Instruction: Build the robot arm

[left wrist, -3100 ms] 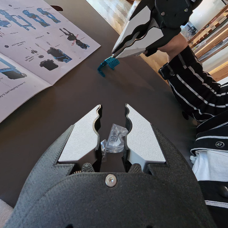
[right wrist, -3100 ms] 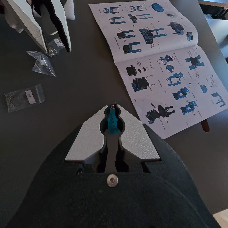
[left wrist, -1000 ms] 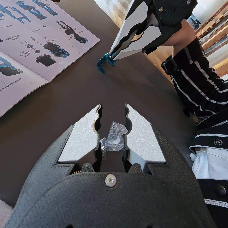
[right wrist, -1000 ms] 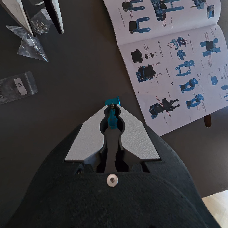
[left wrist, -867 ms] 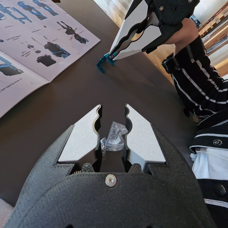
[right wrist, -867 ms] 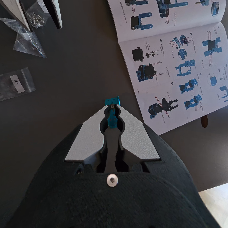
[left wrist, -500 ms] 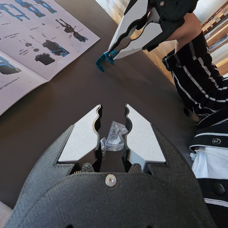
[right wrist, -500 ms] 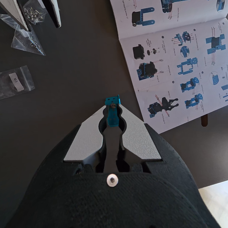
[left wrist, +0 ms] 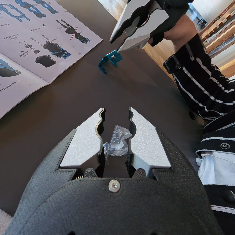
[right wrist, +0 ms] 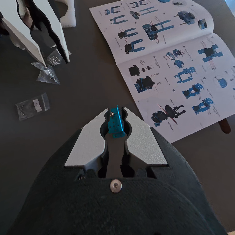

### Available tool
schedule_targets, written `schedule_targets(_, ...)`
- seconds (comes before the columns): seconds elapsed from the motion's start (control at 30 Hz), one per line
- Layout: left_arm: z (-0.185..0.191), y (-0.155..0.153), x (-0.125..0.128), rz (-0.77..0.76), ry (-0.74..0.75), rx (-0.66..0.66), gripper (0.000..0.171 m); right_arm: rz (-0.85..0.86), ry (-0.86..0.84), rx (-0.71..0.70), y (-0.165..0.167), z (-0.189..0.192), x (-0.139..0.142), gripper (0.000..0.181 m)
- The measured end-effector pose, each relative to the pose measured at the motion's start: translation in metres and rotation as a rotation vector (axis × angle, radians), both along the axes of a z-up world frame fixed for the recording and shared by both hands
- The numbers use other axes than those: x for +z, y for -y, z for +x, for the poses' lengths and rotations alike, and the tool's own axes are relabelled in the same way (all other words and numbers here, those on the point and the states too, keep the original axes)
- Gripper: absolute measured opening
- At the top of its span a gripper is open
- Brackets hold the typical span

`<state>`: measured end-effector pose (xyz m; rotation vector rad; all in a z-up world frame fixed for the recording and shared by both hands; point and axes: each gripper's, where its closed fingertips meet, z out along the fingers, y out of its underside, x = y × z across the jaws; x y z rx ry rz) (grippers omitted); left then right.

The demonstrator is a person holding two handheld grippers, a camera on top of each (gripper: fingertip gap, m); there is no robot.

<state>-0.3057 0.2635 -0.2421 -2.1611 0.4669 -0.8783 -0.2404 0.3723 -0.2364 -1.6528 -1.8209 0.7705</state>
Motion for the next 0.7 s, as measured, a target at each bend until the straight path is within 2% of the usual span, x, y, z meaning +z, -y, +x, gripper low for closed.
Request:
schedule_targets(0.27,0.0,0.0,0.001,0.004,-0.005,0.001,0.036,-0.021,0.029,-0.004,-0.001,0.0,-0.012,0.018)
schedule_targets(0.7,0.0,0.001,0.0,0.003,-0.011,-0.001,0.036,-0.009,0.032,-0.01,-0.003,-0.001,-0.011,0.016)
